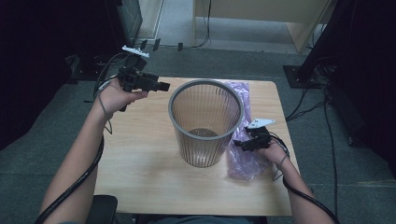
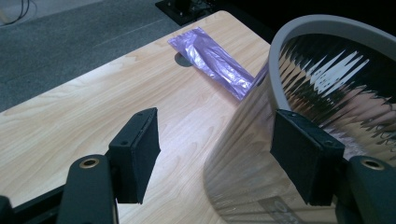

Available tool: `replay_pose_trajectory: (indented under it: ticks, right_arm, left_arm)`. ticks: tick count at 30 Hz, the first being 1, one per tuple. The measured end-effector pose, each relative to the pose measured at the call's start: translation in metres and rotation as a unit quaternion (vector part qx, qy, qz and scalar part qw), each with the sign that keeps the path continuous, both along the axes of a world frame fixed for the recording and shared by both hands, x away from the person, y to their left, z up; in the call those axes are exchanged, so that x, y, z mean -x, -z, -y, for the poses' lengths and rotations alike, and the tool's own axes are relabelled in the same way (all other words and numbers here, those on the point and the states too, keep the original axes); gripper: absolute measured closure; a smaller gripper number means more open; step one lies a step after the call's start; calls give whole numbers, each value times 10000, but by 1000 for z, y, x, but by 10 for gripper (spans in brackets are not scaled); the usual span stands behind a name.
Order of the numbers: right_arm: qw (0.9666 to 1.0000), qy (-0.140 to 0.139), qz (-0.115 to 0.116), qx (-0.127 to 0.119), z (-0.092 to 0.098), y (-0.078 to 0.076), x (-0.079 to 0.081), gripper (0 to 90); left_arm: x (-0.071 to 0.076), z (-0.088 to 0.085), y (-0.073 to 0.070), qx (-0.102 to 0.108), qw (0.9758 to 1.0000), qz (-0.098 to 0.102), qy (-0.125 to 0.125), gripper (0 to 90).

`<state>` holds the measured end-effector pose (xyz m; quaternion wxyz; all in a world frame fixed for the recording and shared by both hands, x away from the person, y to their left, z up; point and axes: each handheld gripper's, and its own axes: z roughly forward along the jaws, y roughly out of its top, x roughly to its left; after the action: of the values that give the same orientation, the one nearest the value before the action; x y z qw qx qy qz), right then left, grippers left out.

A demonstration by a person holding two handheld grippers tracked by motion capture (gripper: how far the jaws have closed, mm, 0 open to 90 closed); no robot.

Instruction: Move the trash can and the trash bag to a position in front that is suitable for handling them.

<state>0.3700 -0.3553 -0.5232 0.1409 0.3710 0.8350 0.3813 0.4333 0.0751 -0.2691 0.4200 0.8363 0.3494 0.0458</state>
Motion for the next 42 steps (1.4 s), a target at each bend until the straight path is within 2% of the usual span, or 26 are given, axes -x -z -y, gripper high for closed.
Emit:
replay_pose_trajectory:
  ticks: [23, 42]
  right_arm:
    - [10000, -15, 22, 47, -1, 0, 0, 135]
    - [9999, -15, 62, 119, -2, 0, 0, 135]
  left_arm:
    - [-2, 17, -10, -31, 9999, 67, 108, 325]
    - [-5, 40, -3, -101, 9996, 74, 267, 344]
